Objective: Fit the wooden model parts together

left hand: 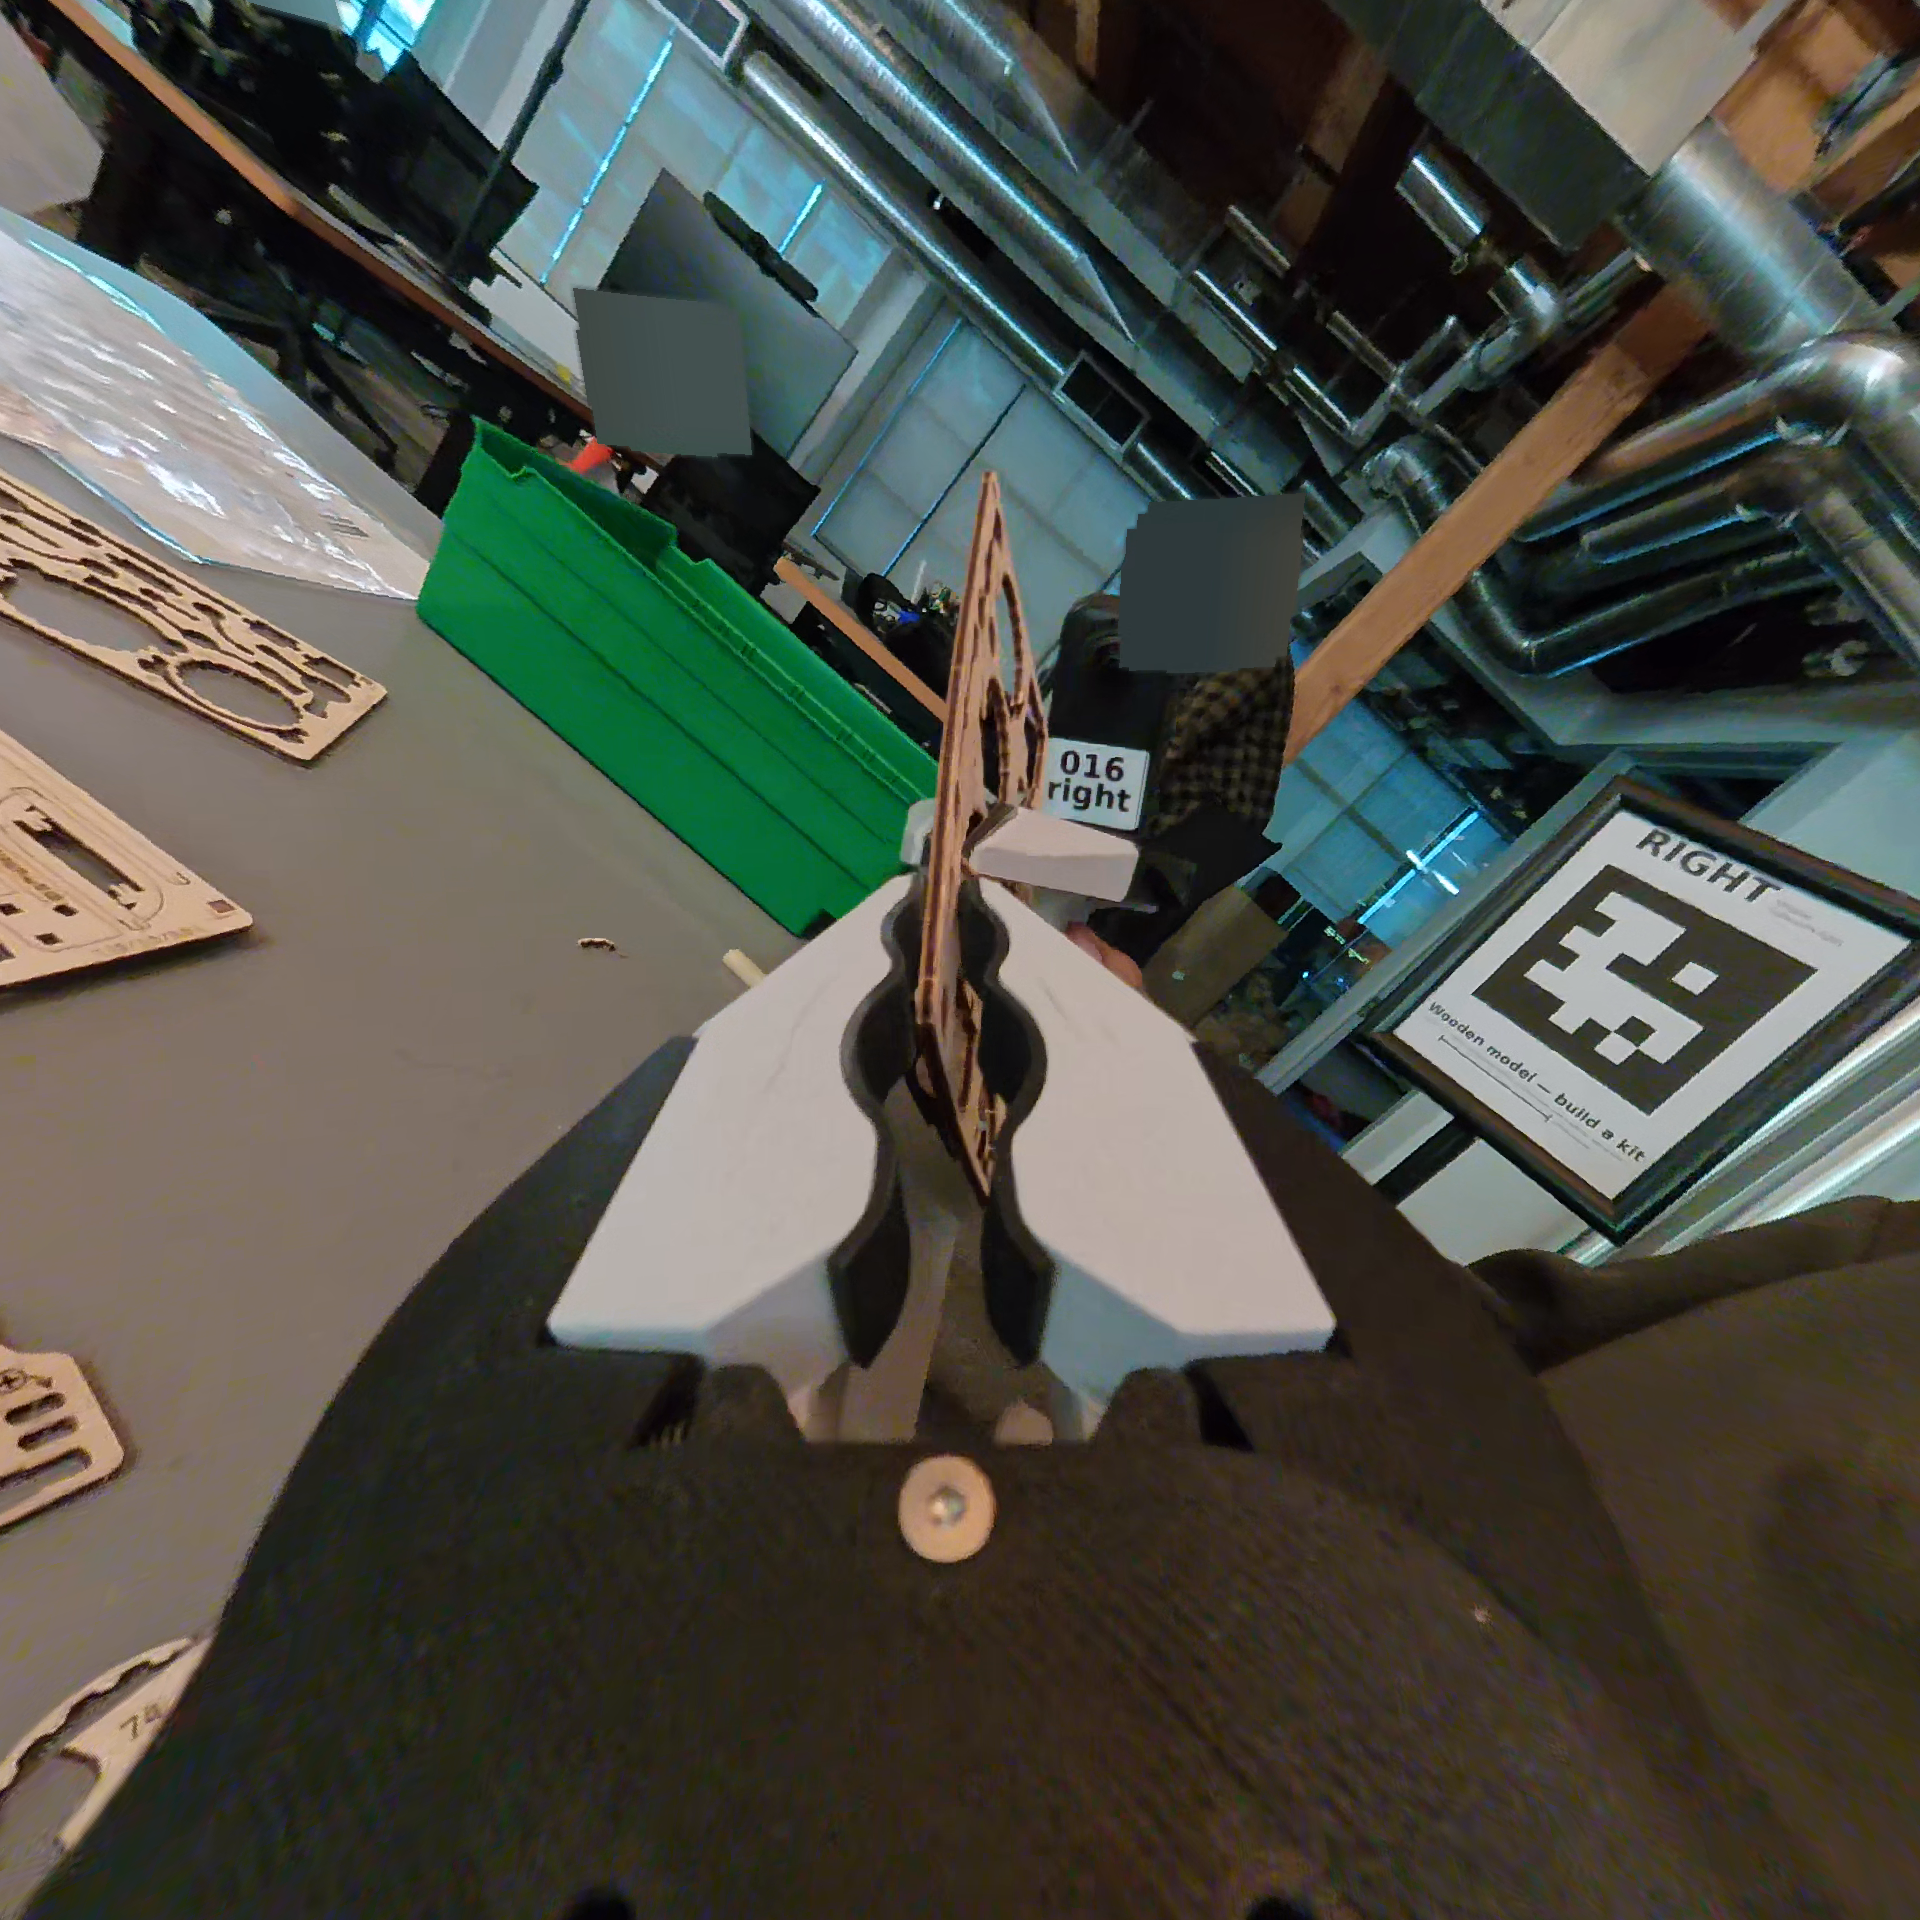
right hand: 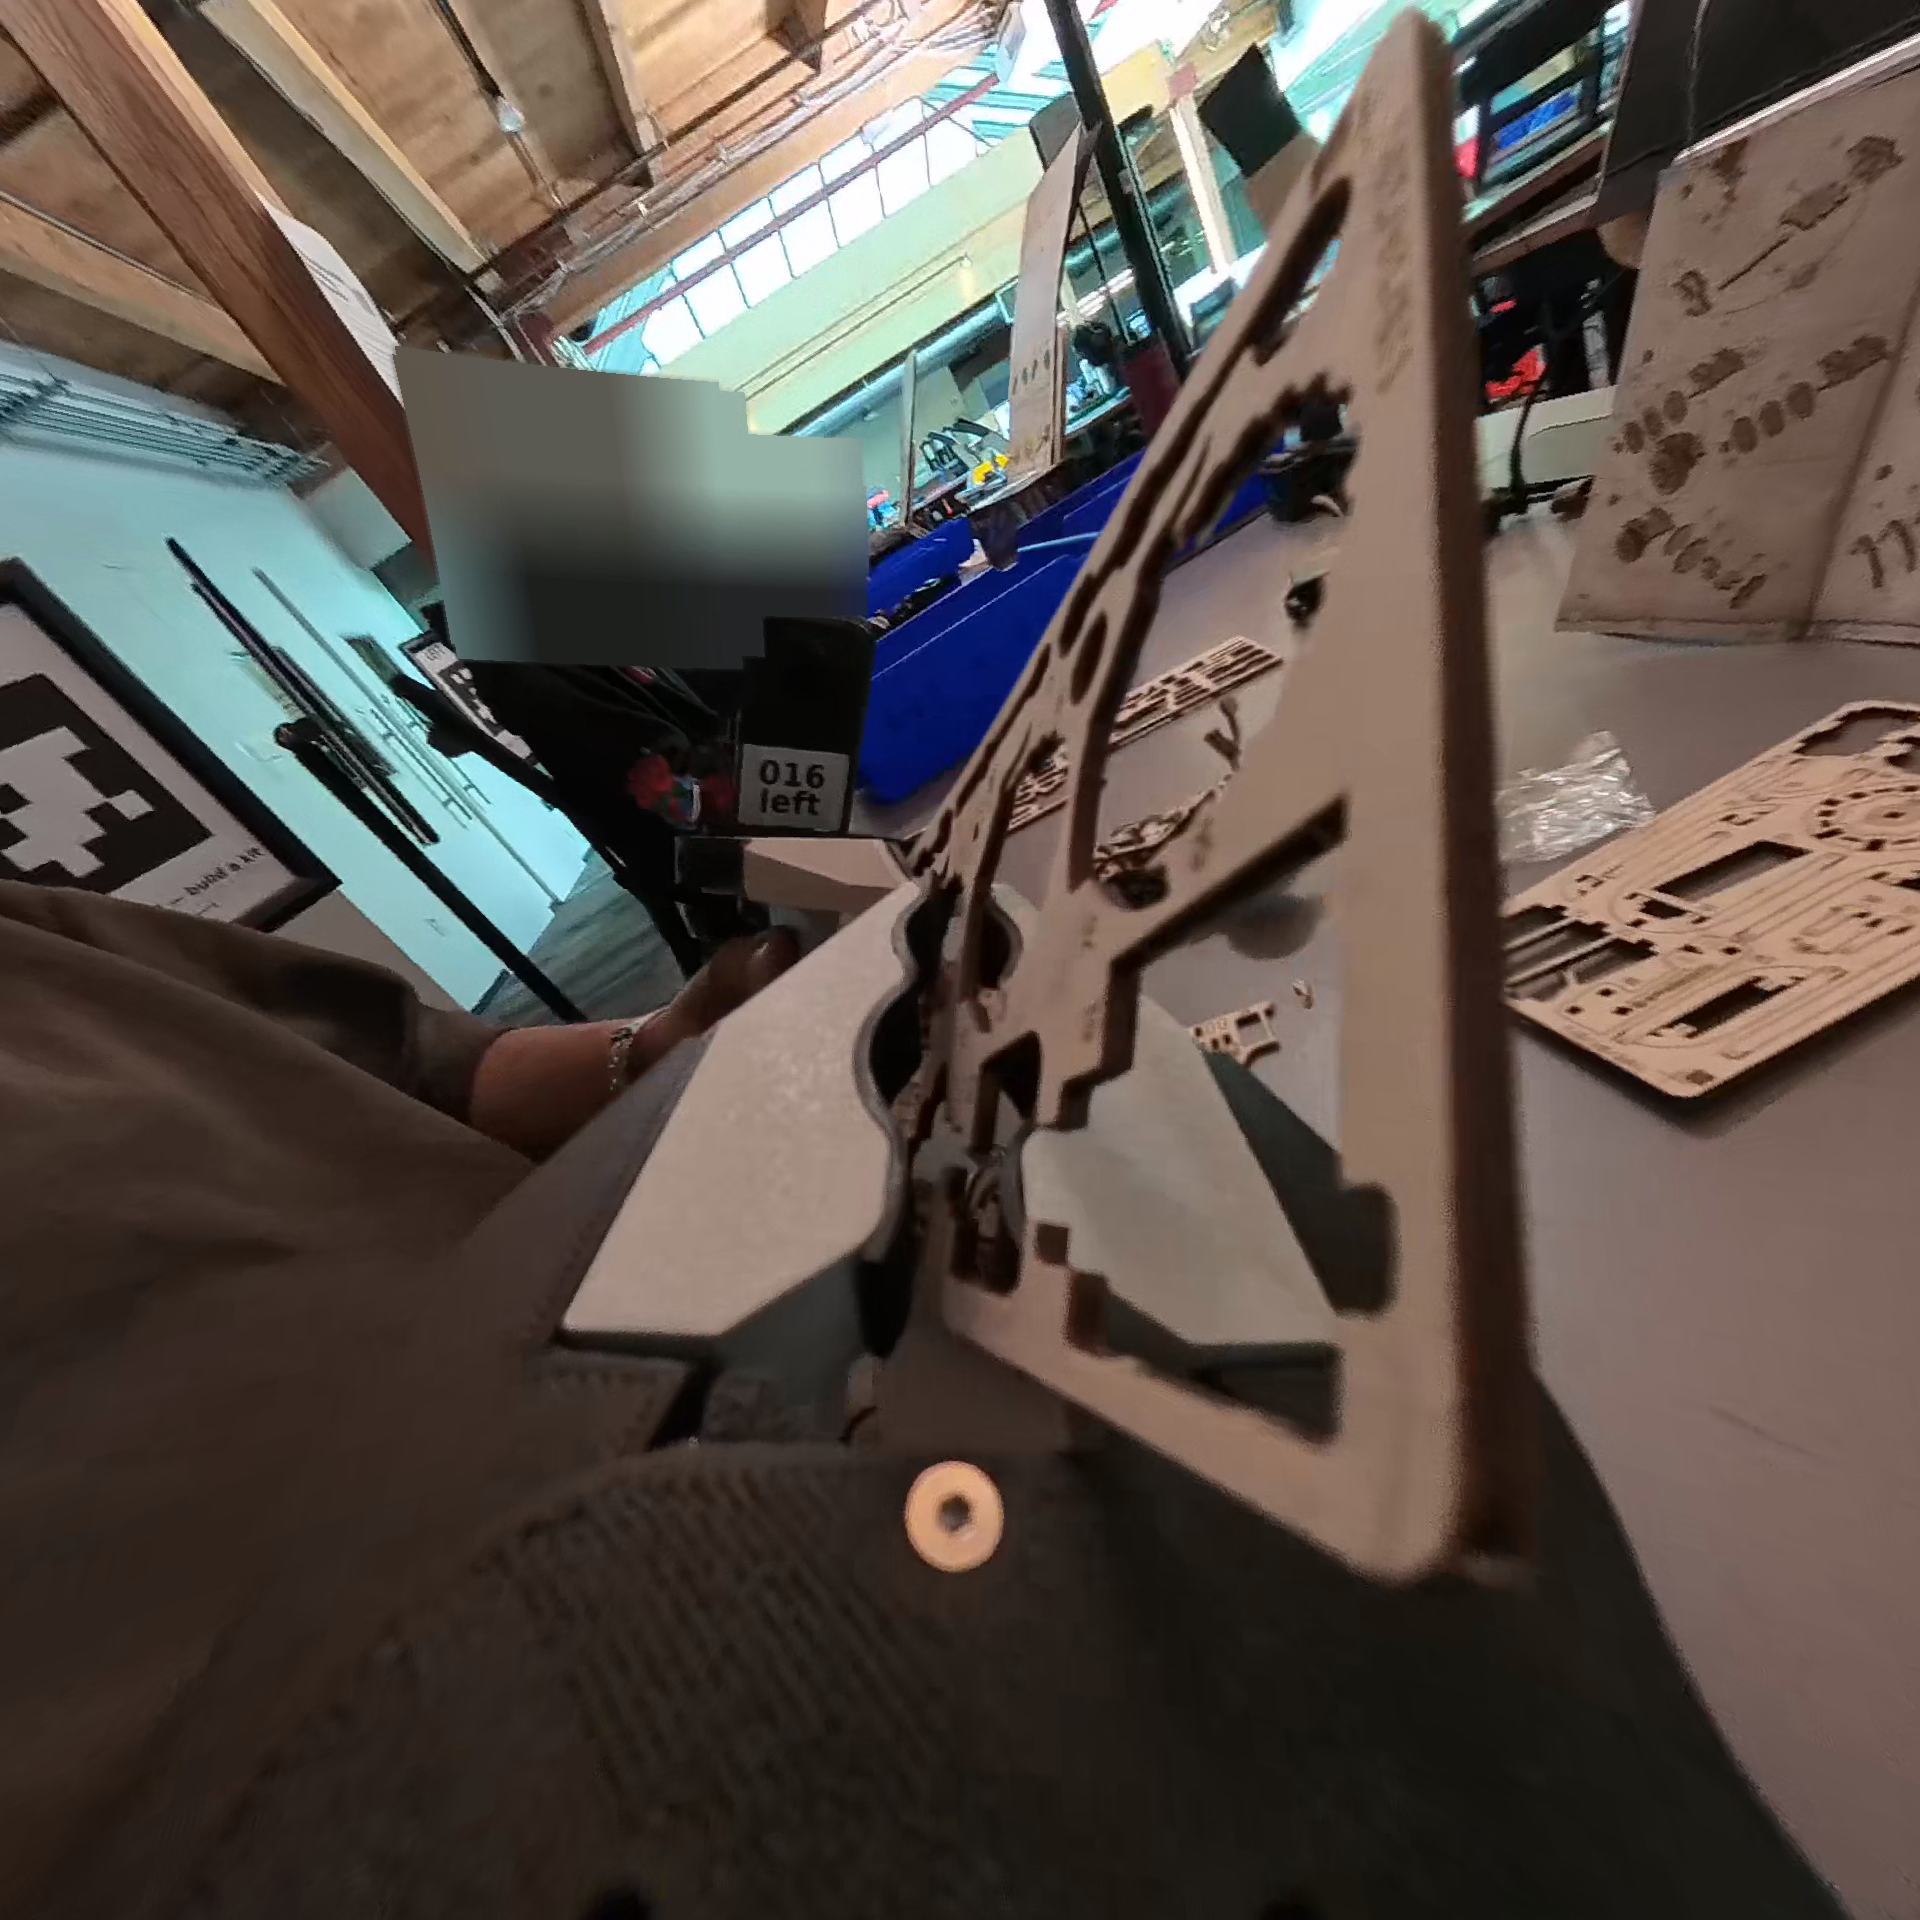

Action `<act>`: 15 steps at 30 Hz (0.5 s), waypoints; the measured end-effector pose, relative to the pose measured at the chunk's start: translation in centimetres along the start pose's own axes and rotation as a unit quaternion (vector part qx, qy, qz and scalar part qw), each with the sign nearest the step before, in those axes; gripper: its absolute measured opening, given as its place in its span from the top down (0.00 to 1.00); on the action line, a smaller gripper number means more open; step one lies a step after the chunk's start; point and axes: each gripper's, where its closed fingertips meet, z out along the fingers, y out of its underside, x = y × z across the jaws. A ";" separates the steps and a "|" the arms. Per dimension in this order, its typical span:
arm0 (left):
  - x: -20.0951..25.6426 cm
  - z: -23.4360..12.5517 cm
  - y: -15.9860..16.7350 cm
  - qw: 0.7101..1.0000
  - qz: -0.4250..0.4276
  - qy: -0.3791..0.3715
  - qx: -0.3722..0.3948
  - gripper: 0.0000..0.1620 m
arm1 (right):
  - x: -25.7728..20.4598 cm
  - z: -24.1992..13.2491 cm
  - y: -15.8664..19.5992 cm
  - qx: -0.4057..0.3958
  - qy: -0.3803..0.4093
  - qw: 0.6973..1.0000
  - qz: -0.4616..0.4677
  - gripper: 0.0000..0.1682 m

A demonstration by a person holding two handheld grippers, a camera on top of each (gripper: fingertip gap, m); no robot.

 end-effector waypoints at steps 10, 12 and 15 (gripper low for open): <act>-1.1 0.2 0.3 1.000 -0.030 -0.003 0.004 0.98 | 1.1 0.1 0.4 -0.021 0.047 0.998 -0.018 0.97; -1.2 0.2 0.2 0.999 -0.032 -0.002 0.005 0.98 | 1.2 0.1 0.4 -0.022 0.051 0.998 -0.021 0.97; -0.8 0.2 0.1 0.999 -0.044 0.013 0.010 0.98 | 1.0 0.0 0.2 -0.004 0.035 0.999 -0.007 0.97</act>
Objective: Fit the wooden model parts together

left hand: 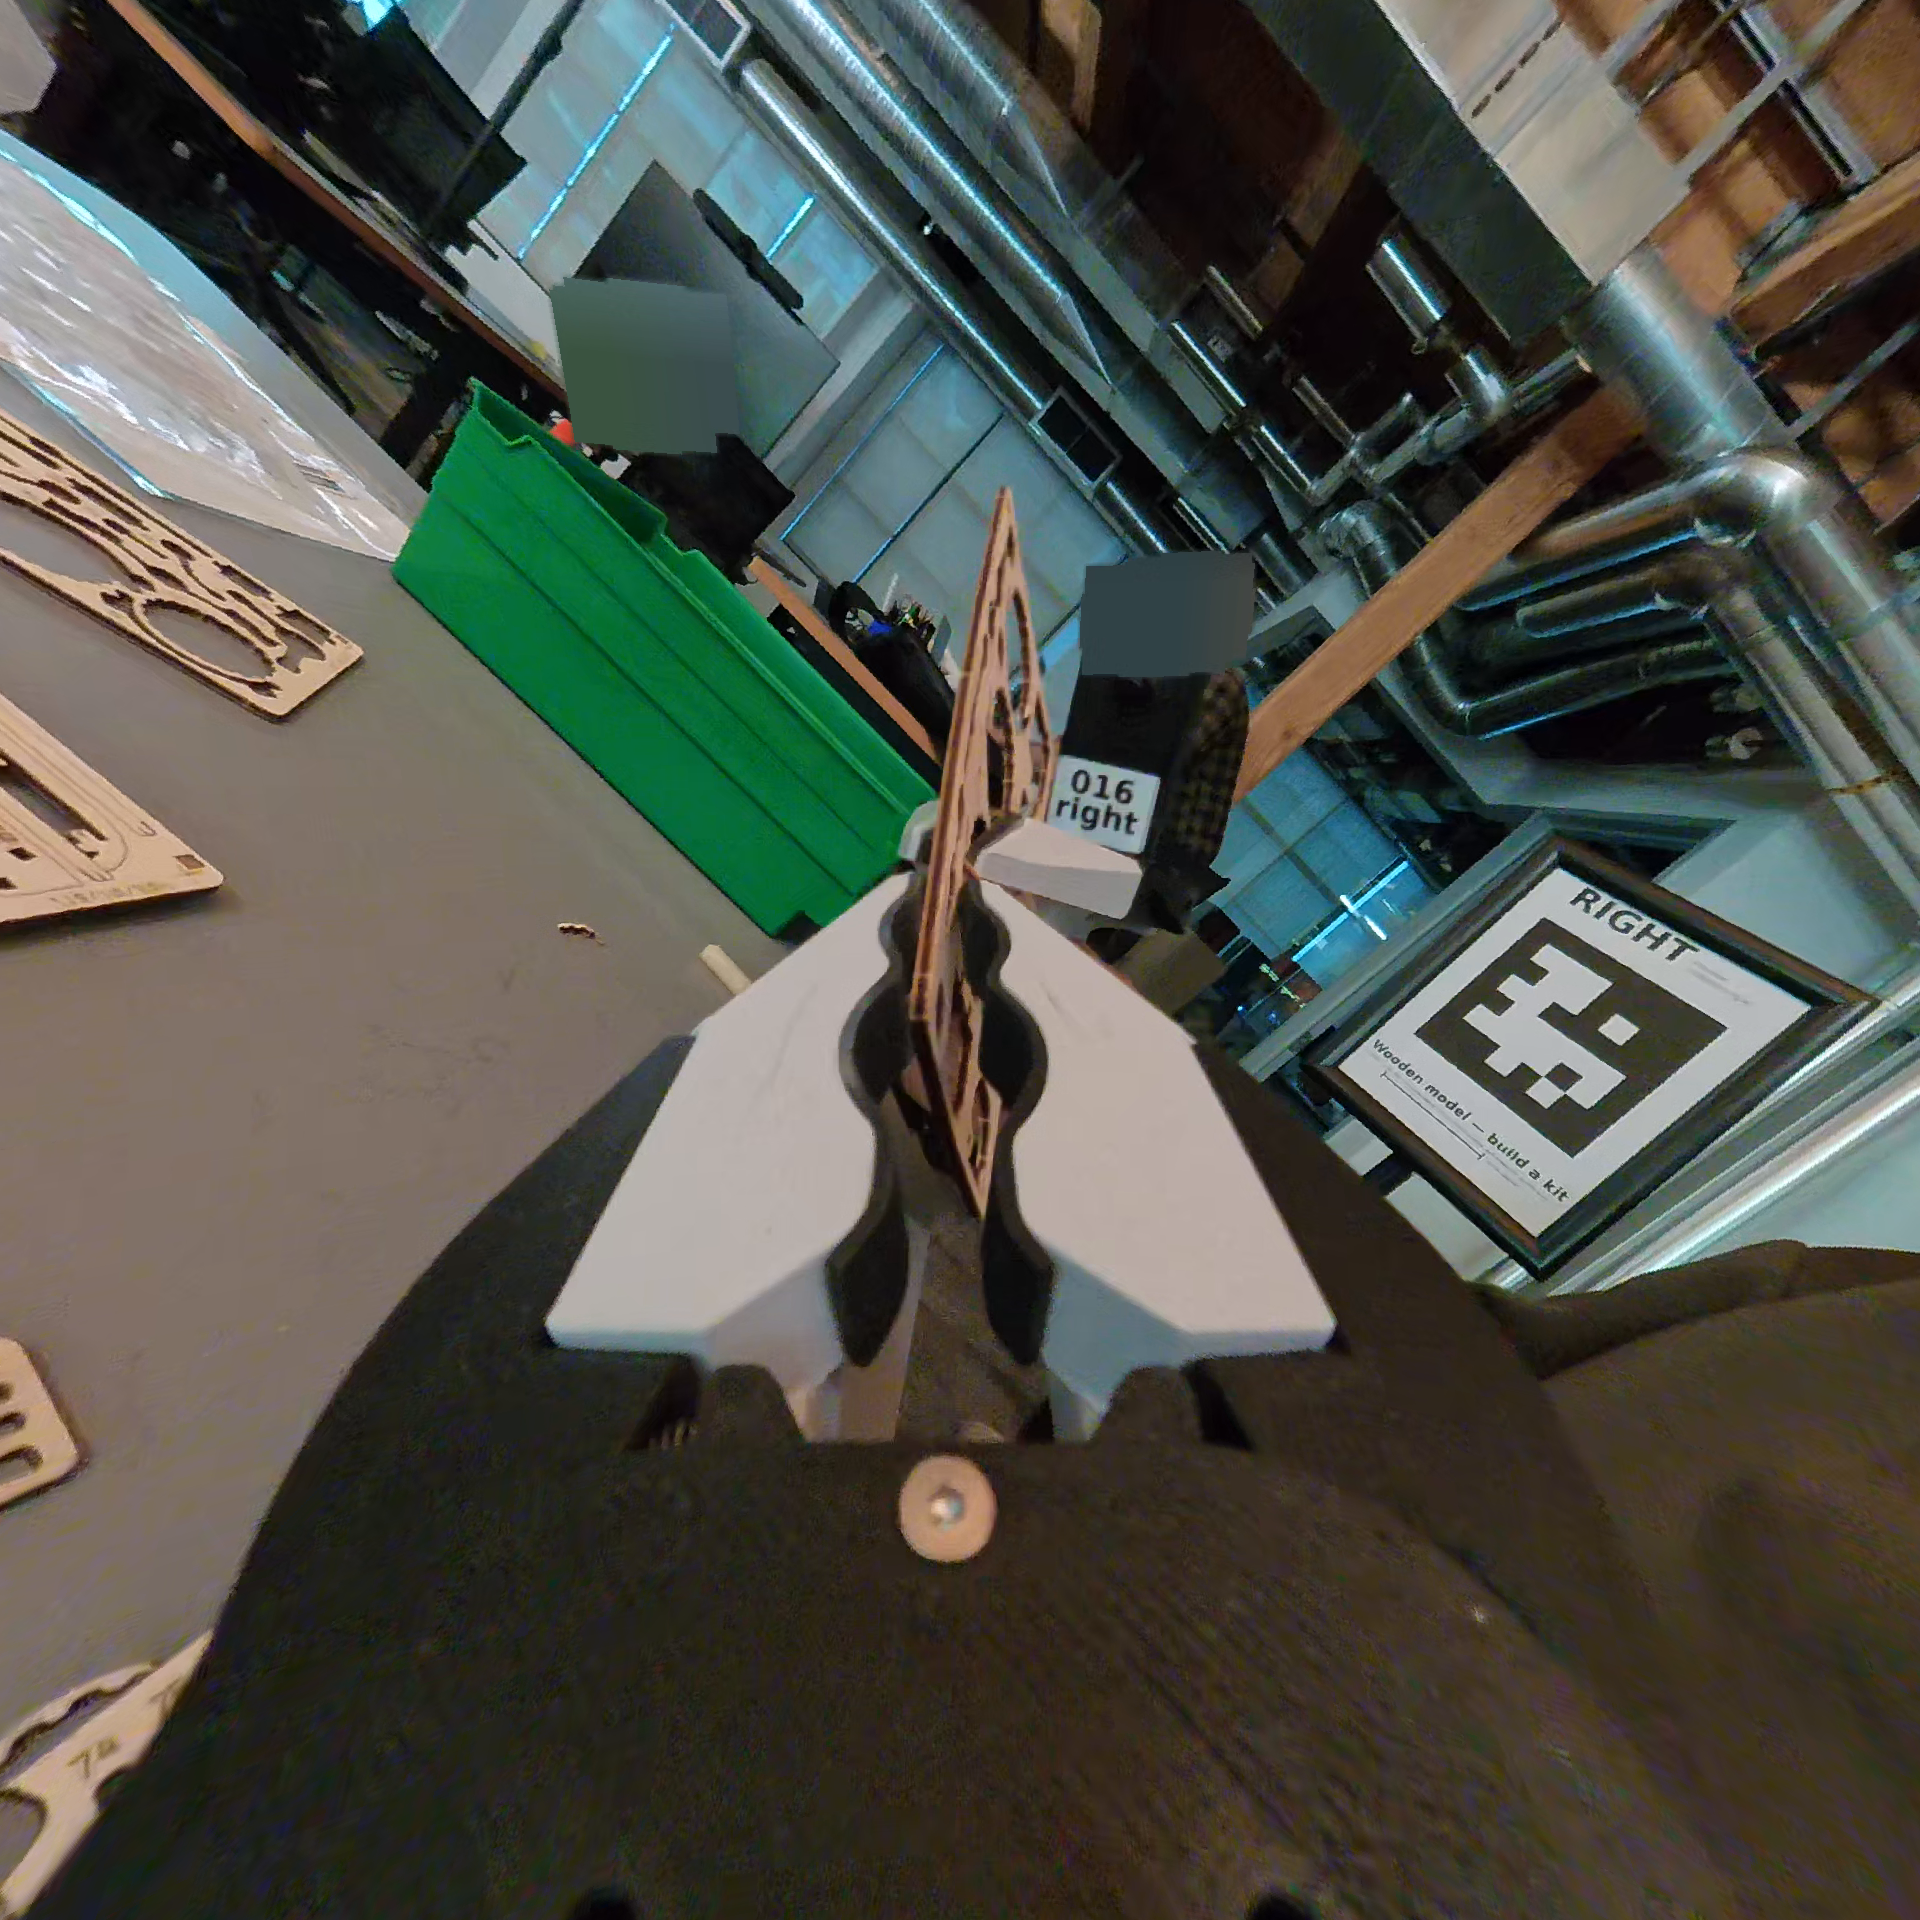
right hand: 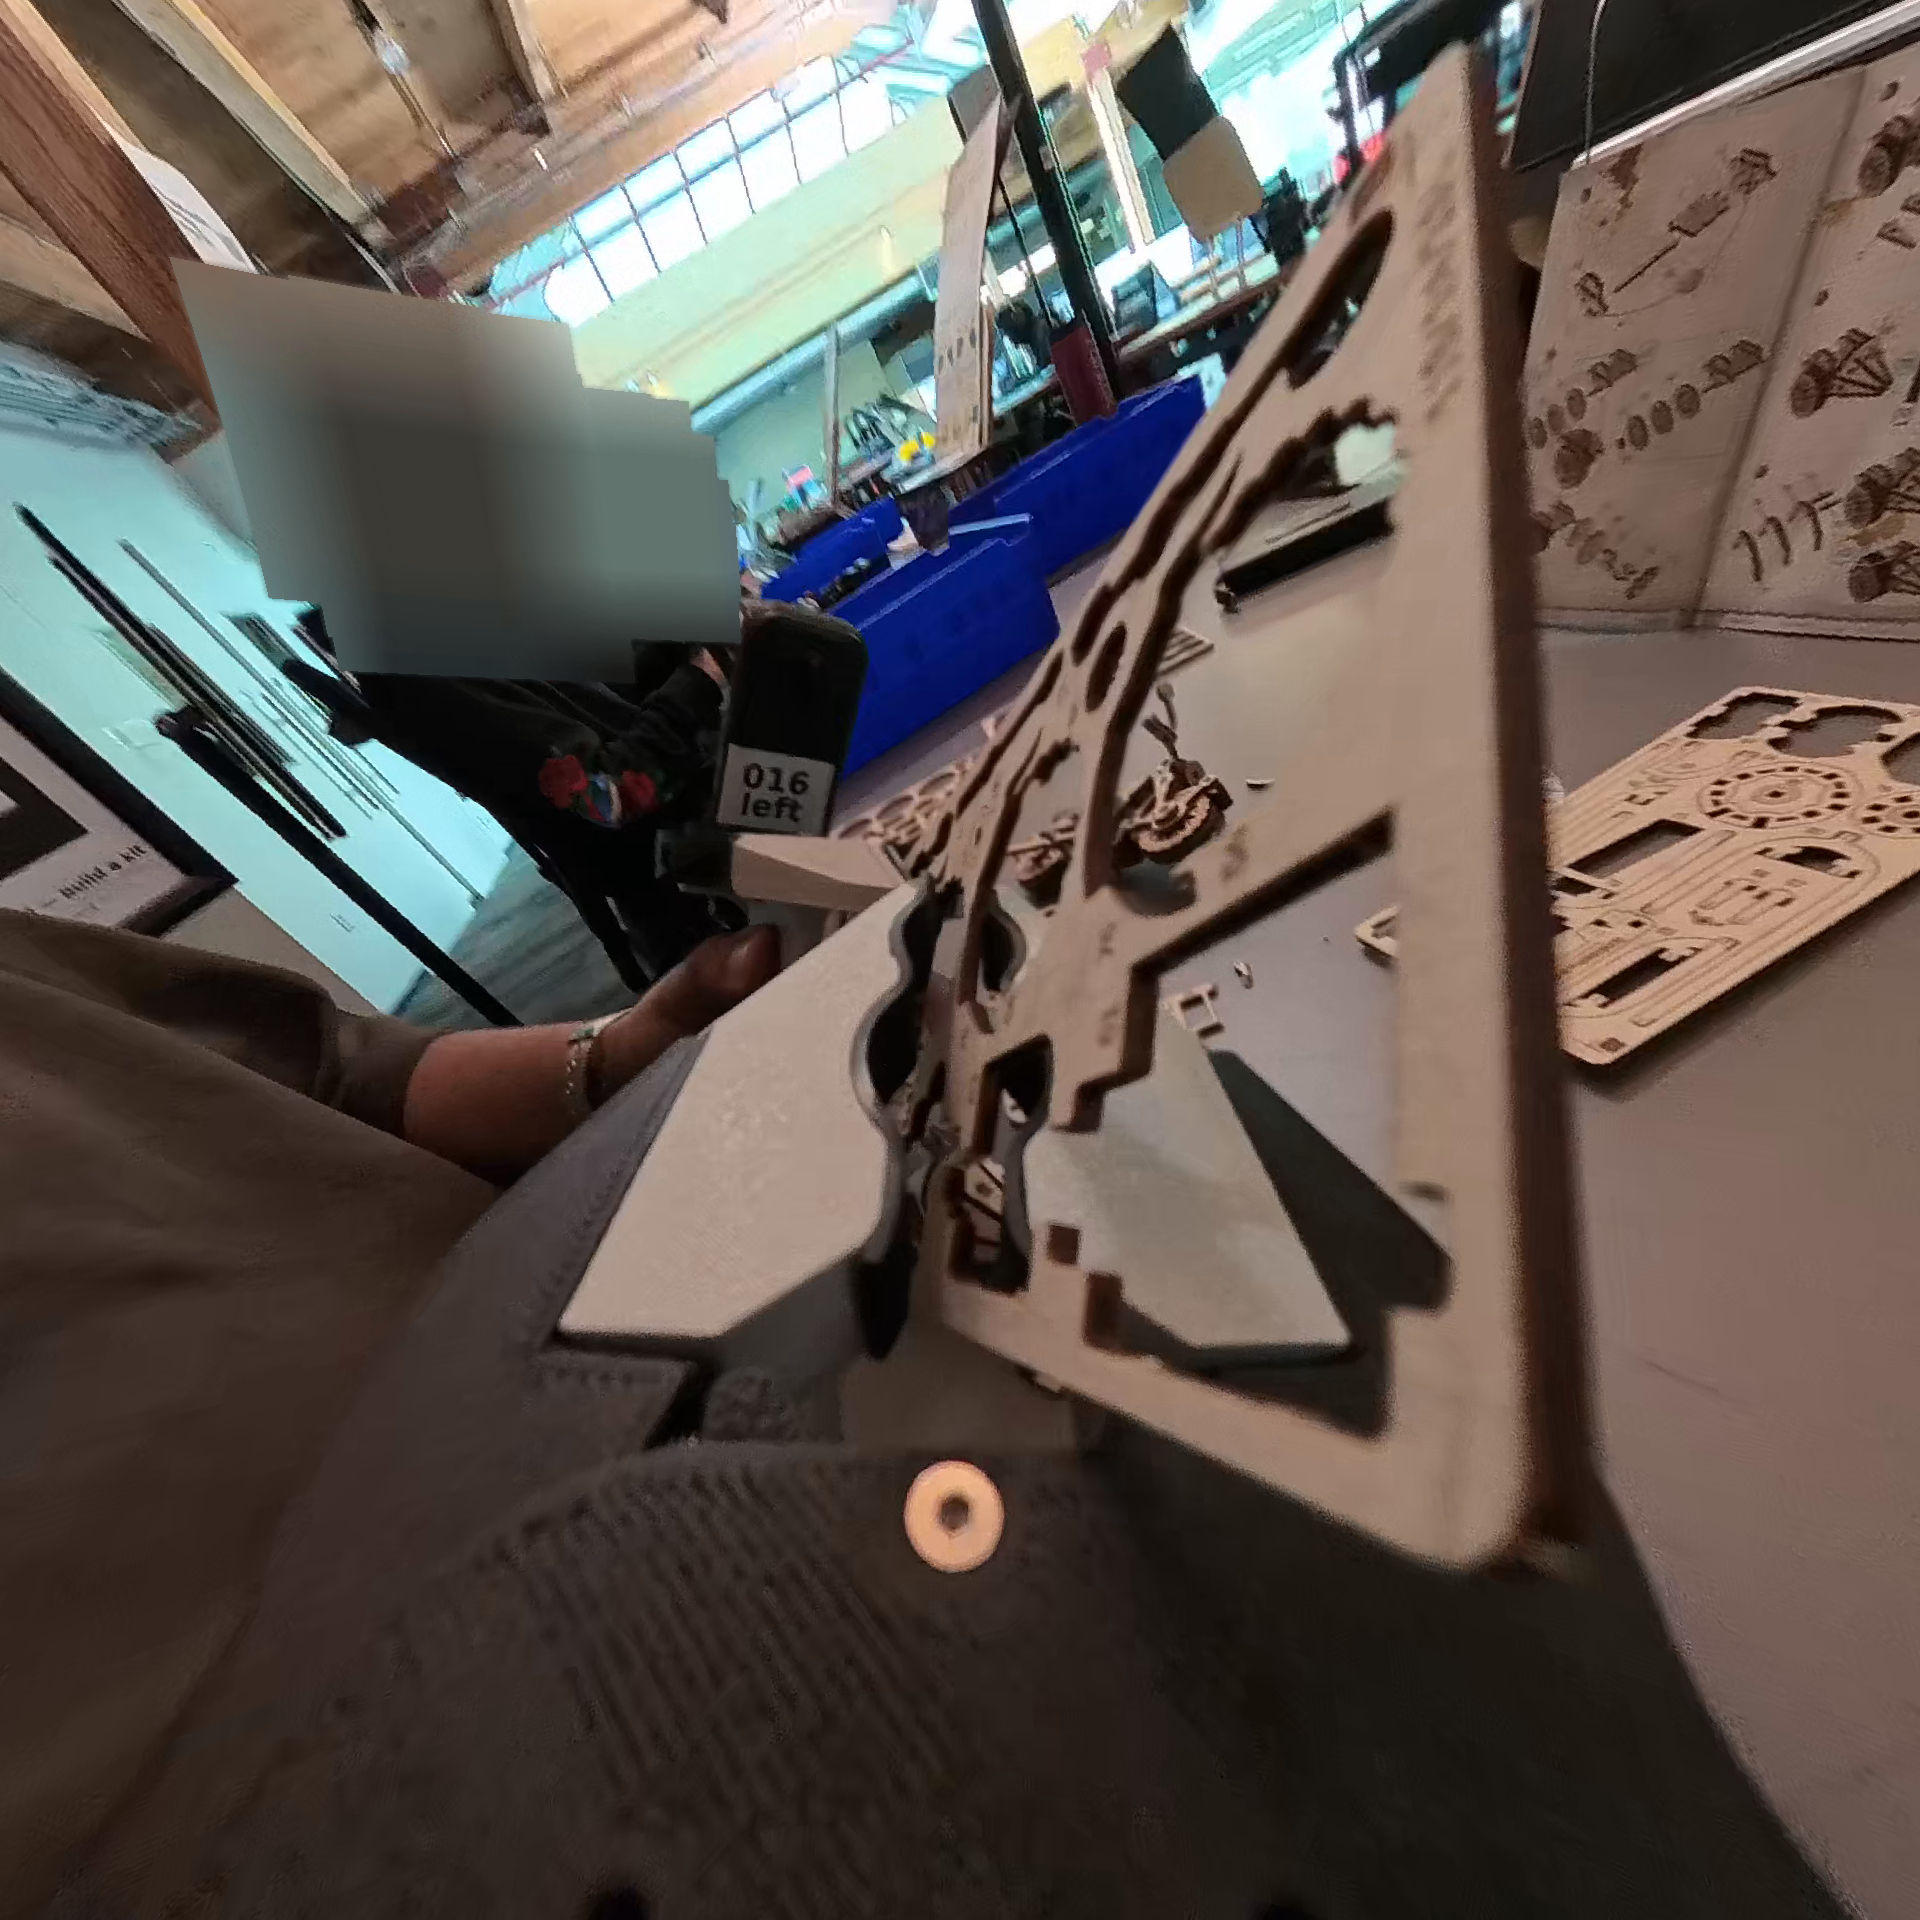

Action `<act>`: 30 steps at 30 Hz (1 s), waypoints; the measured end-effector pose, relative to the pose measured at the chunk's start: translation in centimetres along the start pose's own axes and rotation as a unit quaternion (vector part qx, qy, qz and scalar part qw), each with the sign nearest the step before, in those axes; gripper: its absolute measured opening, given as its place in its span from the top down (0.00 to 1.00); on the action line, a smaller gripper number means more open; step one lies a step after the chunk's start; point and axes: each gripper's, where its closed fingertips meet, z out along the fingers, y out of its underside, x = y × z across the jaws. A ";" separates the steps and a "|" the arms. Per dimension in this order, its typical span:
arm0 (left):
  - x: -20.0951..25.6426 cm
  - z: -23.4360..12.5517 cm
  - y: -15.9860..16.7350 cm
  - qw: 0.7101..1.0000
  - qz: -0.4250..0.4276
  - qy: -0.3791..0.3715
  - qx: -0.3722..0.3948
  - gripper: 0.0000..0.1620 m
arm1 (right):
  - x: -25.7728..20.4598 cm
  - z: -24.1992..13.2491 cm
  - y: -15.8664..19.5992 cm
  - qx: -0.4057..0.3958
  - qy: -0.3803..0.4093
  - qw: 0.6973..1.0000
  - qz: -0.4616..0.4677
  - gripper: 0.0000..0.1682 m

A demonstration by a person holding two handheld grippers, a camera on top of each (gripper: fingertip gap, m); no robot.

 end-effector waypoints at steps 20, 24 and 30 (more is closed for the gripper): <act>-0.8 -2.9 -4.1 0.992 0.031 -0.029 0.119 1.00 | 2.2 -3.1 -3.2 0.017 0.308 0.910 -0.277 0.70; -1.2 -3.0 -4.0 0.991 0.038 -0.042 0.118 1.00 | 0.3 -2.3 -3.5 0.005 0.317 0.875 -0.365 0.71; -0.5 -1.9 -2.6 0.993 0.063 -0.037 0.090 1.00 | -1.4 1.7 0.7 -0.068 0.233 0.905 -0.348 0.82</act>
